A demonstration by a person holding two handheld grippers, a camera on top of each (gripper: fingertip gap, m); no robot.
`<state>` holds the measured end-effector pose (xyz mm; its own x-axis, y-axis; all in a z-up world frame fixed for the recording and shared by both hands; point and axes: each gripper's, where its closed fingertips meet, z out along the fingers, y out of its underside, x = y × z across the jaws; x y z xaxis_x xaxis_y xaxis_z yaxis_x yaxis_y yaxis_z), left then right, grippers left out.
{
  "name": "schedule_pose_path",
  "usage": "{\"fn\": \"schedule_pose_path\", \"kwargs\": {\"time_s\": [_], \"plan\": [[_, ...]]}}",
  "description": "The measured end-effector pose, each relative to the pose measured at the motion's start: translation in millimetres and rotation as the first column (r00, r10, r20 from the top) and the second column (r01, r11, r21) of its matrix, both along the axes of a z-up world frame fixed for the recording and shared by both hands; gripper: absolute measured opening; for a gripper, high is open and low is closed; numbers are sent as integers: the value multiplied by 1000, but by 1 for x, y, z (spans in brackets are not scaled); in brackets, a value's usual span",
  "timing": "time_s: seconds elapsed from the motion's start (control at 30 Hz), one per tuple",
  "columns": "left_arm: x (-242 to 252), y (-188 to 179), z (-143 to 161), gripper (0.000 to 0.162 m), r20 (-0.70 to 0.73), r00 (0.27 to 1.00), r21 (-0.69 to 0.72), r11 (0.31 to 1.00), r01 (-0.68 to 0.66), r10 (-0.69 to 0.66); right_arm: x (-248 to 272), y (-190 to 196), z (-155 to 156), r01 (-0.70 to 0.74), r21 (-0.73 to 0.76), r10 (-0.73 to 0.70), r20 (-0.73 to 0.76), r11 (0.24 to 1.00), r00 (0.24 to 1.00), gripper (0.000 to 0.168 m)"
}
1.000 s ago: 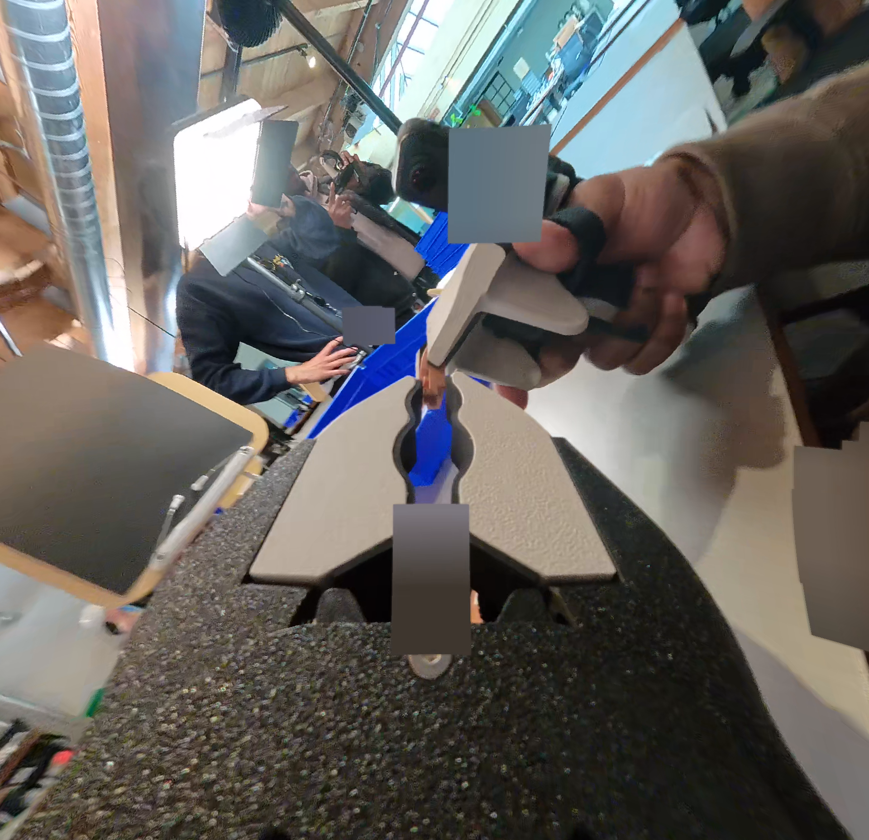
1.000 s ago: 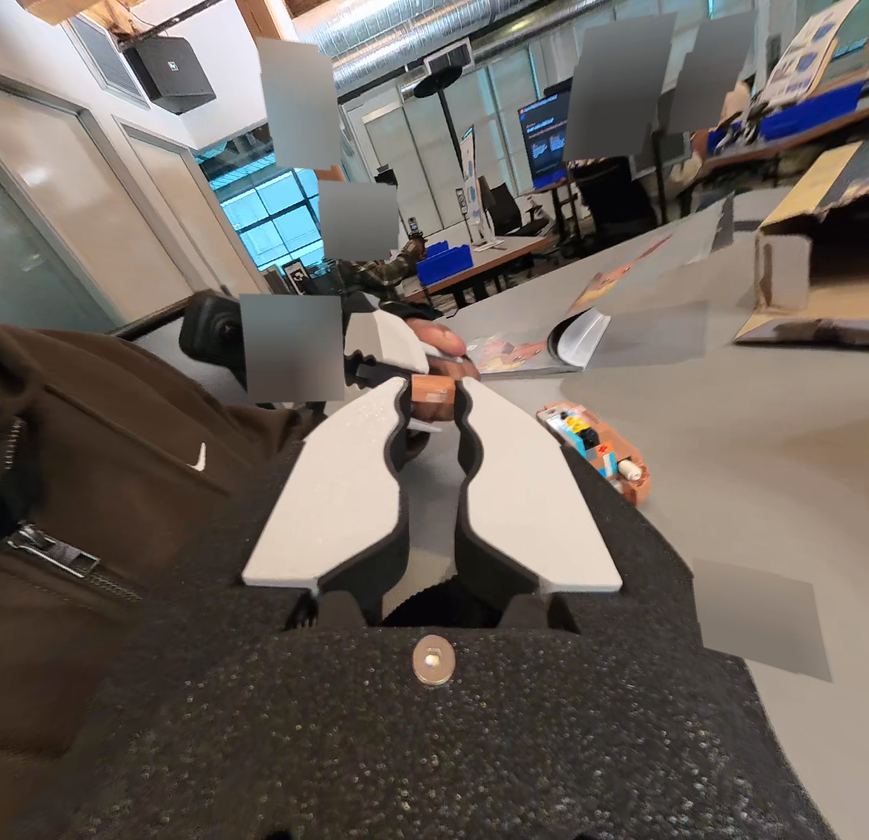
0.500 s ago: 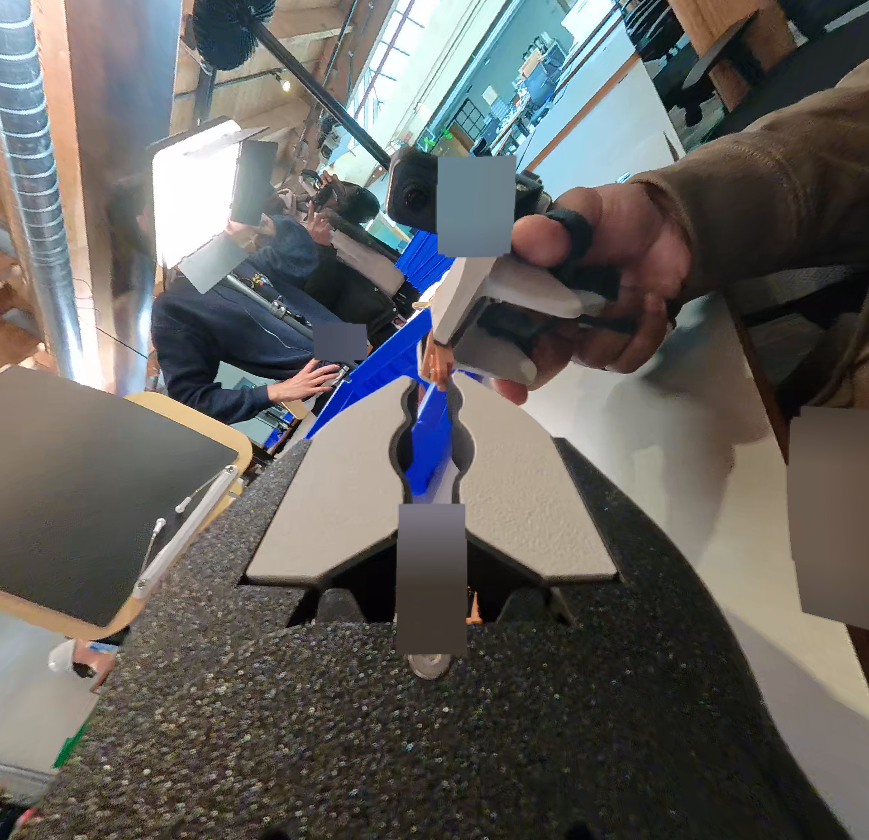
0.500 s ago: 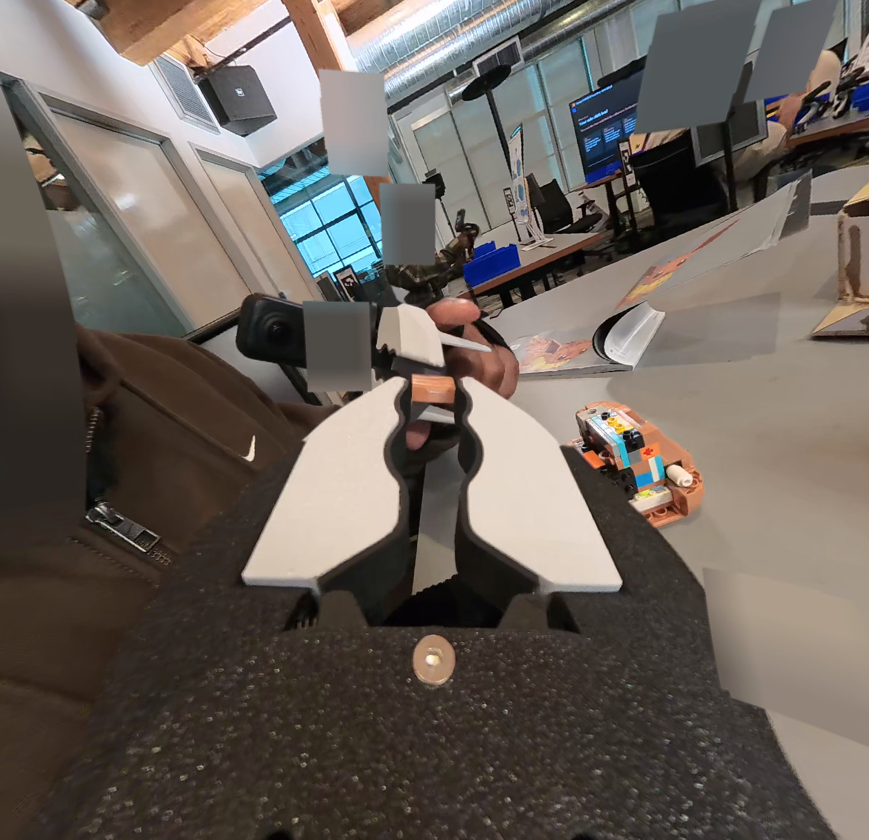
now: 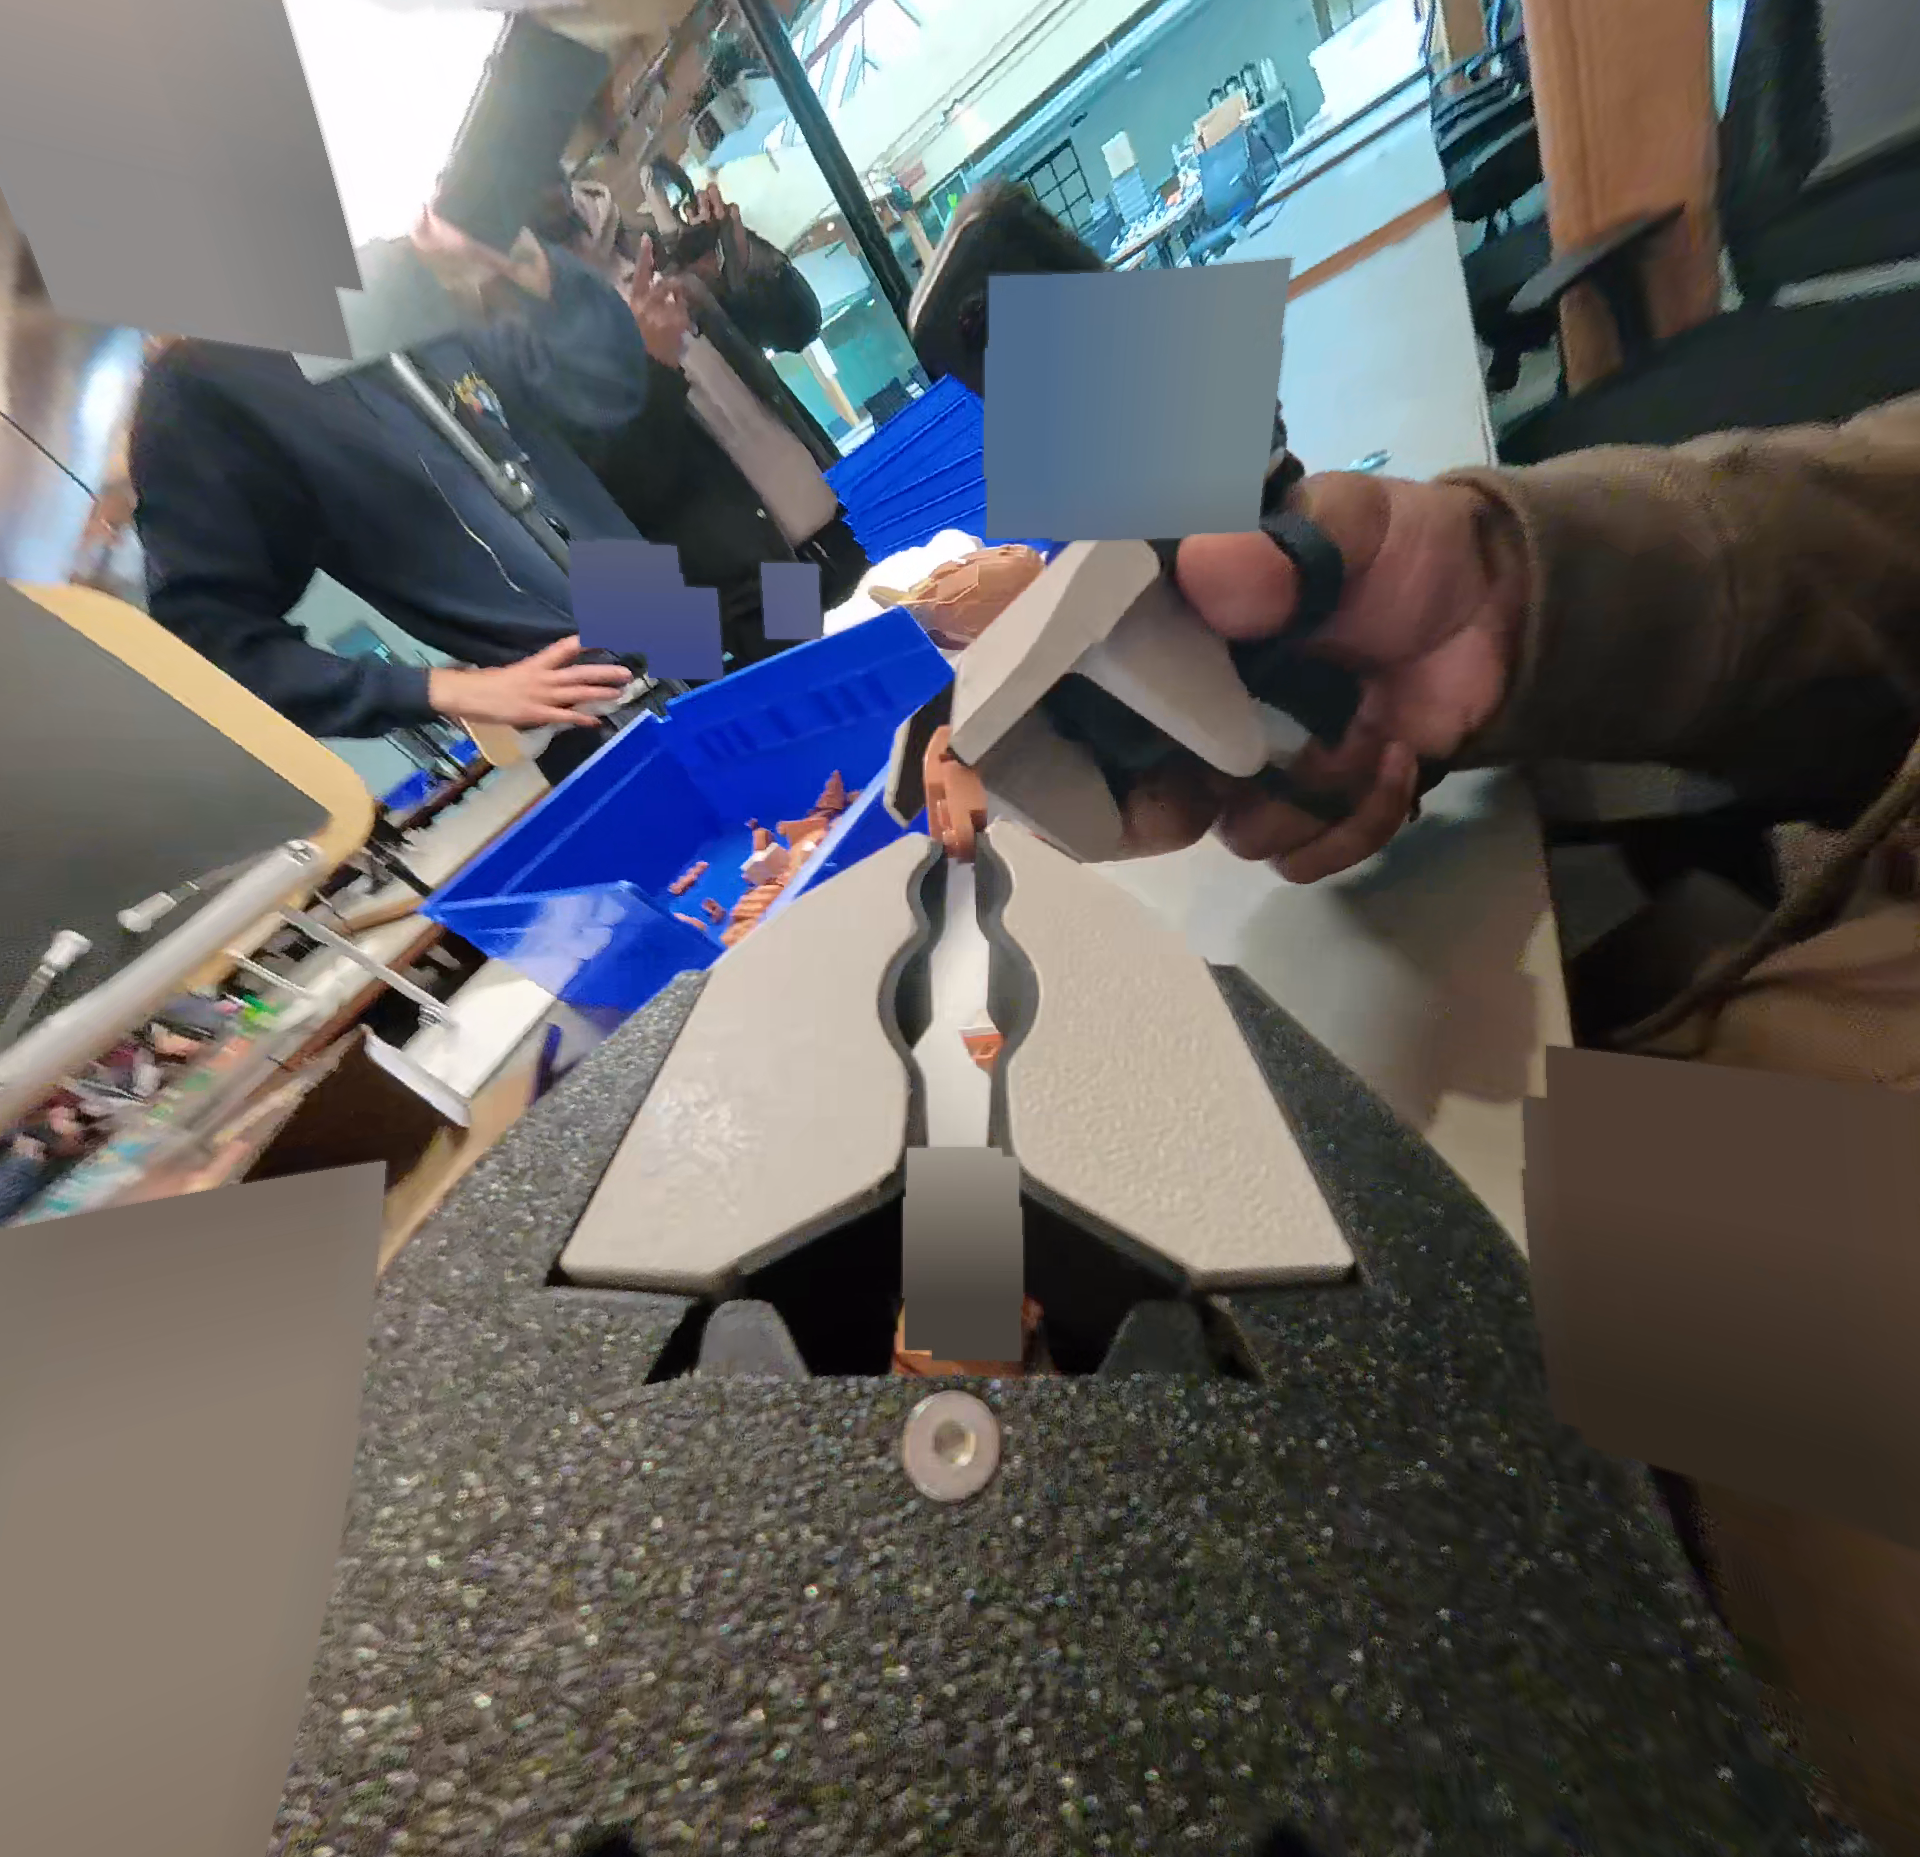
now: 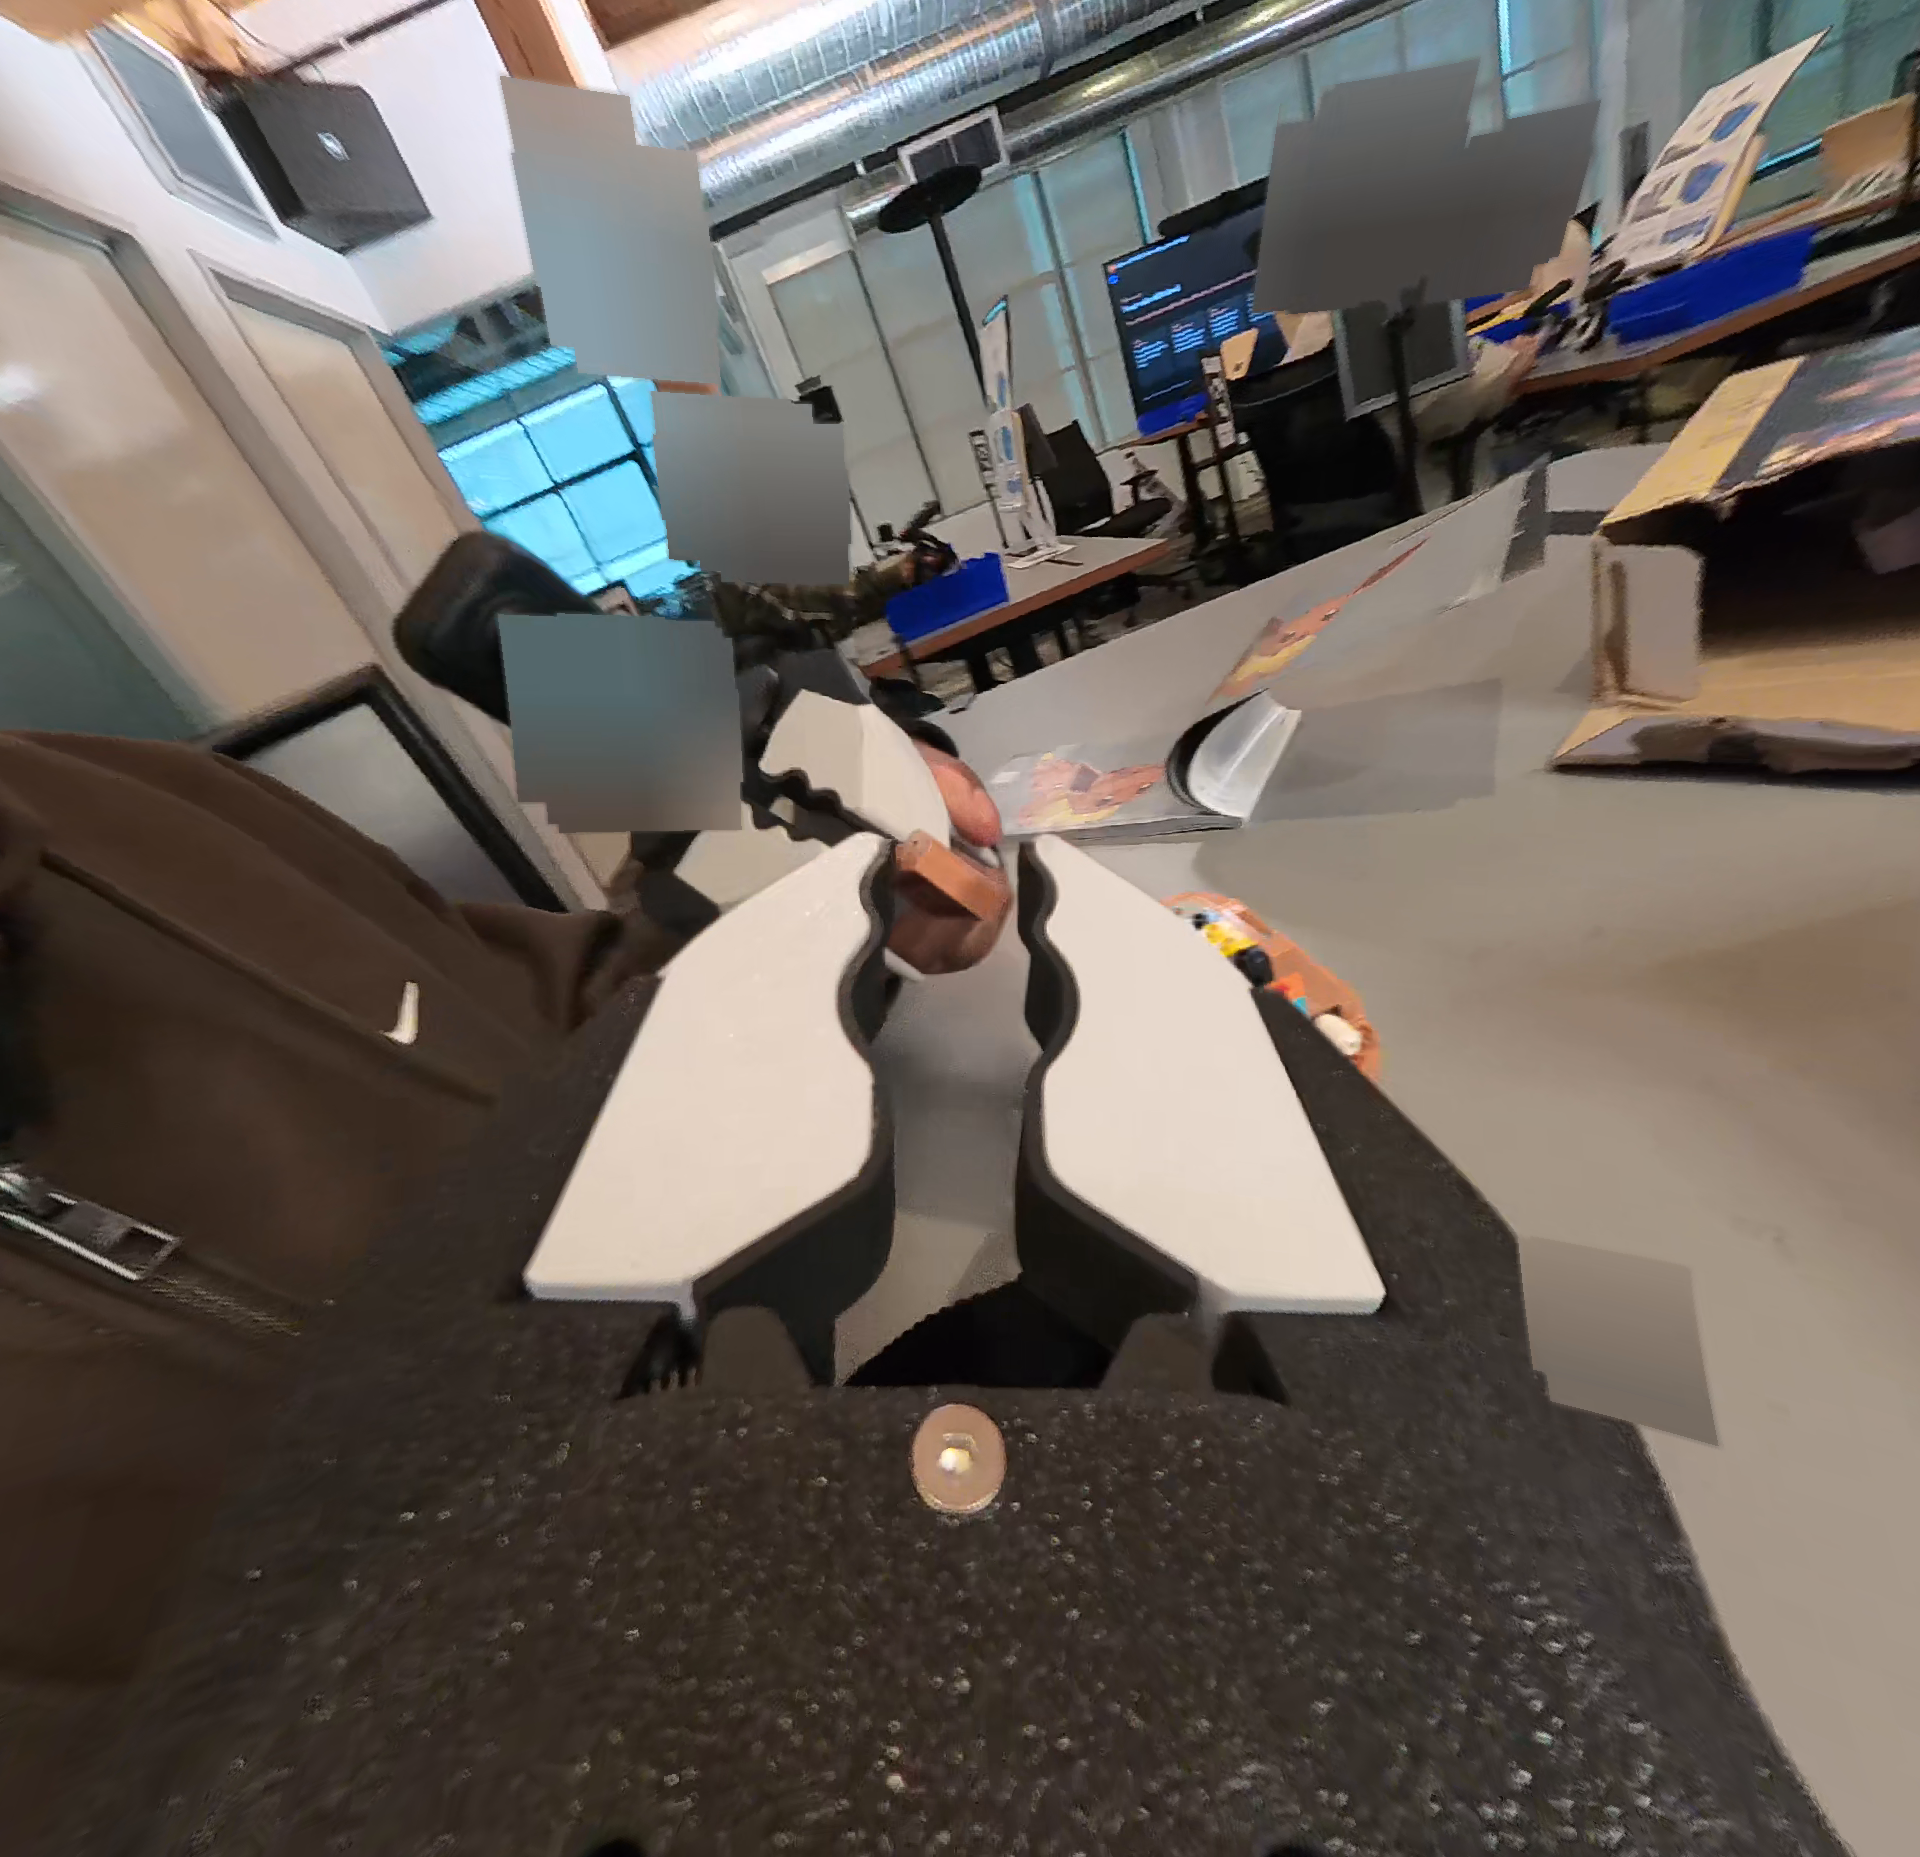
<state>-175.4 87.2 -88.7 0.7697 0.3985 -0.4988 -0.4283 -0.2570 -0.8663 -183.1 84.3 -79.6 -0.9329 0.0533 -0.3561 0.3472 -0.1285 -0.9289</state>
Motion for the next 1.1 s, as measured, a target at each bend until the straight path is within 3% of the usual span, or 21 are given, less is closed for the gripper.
{"fn": "schedule_pose_path", "kwargs": {"time_s": [0.1, 0.2, 0.33, 0.43, 0.53, 0.67, 0.77, 0.87, 1.1], "plan": [[-1, -1, -1, 5, 118, 993, 41, 999, 10, -15, -4, 4, -1, 83, 48, -77, -121, 995, 990, 25], [-3, -3, 0, 5, 283, 957, 113, 993, 28, -59, -11, 11, -2, 219, 107, -176, -314, 970, 933, 27], [-6, -8, 5, 5, 536, 817, 310, 950, 41, -210, -14, 15, -7, 393, 179, -213, -606, 902, 766, 26], [-10, -11, 3, 5, 629, 728, 387, 922, 11, -272, -14, 11, -12, 480, 203, -185, -743, 853, 643, 27], [-13, -9, -7, 5, 678, 698, 347, 937, -26, -232, -18, 9, -14, 606, 160, -157, -886, 779, 436, 26], [-17, -9, -14, 5, 671, 734, 238, 968, -80, -104, -16, 6, -14, 737, 35, 21, -999, 675, 28, 19], [-18, -7, -14, 5, 641, 767, 163, 981, -104, -26, -15, -1, -18, 763, -22, 126, -983, 646, -135, 18], [-19, -5, -14, 5, 611, 791, 112, 986, -121, 28, -15, -3, -16, 776, -62, 156, -966, 628, -204, 19], [-19, -5, -17, 5, 621, 783, 96, 987, -126, 40, -17, -7, -22, 791, -61, 203, -952, 609, -230, 17]]}}
